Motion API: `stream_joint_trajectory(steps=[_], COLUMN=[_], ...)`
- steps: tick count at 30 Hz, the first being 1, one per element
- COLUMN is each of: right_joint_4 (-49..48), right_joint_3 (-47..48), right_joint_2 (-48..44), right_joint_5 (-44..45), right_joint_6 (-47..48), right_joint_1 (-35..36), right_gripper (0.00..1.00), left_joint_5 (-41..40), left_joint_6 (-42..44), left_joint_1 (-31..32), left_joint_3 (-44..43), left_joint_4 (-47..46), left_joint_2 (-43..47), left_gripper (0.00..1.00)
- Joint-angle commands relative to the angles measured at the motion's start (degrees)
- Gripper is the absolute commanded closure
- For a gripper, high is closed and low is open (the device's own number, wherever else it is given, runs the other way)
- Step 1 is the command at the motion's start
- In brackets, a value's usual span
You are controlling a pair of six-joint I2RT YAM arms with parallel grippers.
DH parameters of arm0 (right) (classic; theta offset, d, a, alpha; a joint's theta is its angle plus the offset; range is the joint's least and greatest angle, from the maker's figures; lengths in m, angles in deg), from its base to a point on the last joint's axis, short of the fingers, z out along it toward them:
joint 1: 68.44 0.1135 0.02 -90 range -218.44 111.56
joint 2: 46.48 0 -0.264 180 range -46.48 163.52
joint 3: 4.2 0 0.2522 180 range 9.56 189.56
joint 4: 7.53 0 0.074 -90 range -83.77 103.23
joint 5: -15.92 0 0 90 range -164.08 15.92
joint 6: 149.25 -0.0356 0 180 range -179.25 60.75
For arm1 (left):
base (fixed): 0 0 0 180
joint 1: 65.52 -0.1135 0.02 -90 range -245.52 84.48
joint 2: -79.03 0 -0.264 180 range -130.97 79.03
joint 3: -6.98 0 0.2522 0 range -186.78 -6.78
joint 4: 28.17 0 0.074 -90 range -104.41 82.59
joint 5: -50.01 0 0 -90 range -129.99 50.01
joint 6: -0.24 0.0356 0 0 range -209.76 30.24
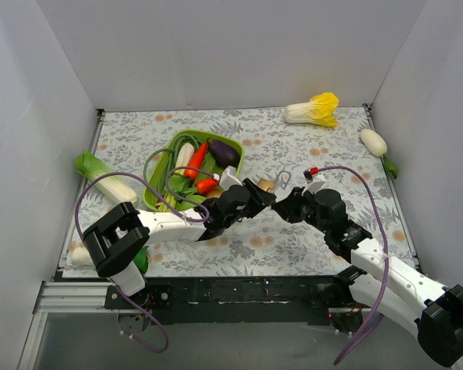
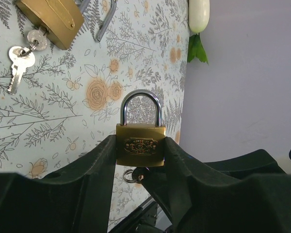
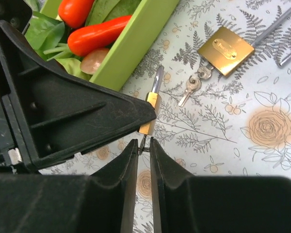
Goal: Unlock with the key
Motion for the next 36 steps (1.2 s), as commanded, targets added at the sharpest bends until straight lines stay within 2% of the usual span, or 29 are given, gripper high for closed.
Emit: stream_joint_trajectory(steps=[1,9,28,36], right_joint_4=[2.31,3.81,1.61,0.21], right_joint_3=[-2.56,-2.04,1.56,1.92], right_joint_2=[-4.18,-5.51,-3.4,0.29], right_joint_5=[-0.73,-0.82,-1.7,-2.4], right_joint_6=[-0.49,-0.58,-0.58,-0.58], right_joint_1=[0.06,0.15,0.32,0.41], right_gripper=[0.75,0.64,0.62,0.63], left_joint_5=[0.61,0.43,0.69,1.84], left_joint_6=[-3.5,-2.88,-2.0,-2.18], left_joint_1=[0.67,0.67,0.67,0.58], left_joint_3=[-2.62,-2.97,-3.14,-3.41], left_joint_4=[0.72,1.16,1.78,0.9], left_joint_2=[2.4,1.78,1.61,0.81], left_gripper=[1.0,1.0,1.0,1.0])
